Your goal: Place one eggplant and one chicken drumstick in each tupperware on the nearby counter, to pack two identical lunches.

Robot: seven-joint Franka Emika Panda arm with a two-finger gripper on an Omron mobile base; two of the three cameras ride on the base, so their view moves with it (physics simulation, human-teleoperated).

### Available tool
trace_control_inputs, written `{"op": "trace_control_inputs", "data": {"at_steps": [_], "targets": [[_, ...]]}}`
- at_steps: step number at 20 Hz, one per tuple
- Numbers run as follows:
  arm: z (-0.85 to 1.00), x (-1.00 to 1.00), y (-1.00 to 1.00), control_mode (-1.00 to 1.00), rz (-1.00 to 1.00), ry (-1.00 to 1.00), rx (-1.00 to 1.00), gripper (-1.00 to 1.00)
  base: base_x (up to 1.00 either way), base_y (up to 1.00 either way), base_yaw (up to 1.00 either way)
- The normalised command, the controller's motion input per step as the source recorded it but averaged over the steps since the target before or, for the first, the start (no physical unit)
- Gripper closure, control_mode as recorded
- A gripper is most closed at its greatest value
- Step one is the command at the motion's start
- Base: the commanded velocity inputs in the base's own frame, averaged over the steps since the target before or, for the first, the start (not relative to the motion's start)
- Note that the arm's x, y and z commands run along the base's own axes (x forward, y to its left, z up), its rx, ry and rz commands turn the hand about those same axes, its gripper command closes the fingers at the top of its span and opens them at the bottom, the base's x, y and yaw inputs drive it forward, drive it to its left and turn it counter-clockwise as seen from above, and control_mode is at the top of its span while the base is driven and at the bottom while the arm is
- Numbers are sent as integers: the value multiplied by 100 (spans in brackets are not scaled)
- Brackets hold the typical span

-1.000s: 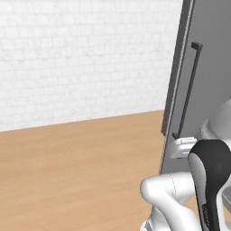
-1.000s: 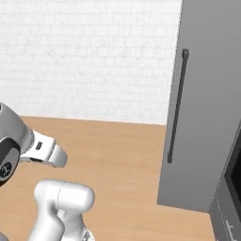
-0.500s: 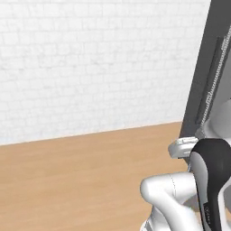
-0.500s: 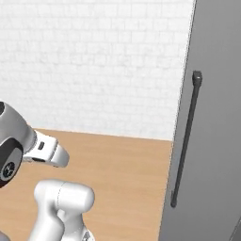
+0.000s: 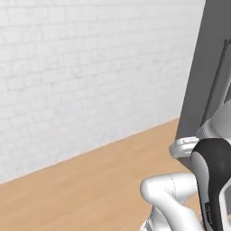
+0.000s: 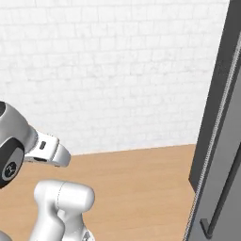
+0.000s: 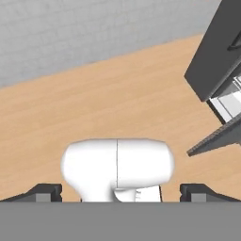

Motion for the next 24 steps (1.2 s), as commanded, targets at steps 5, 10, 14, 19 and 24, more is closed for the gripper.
{"op": "trace_control_inputs", "data": {"at_steps": [5, 10, 14, 19, 24], "targets": [[0, 0, 0, 100, 0, 0, 0, -100, 67, 57, -80], [0, 0, 0, 100, 0, 0, 0, -100, 42, 39, -90], [0, 0, 0, 100, 0, 0, 0, -100, 46, 46, -87], [0, 0, 0, 100, 0, 0, 0, -100, 67, 96, -56], [0, 0, 0, 100, 0, 0, 0, -100, 73, 92, -49]]}}
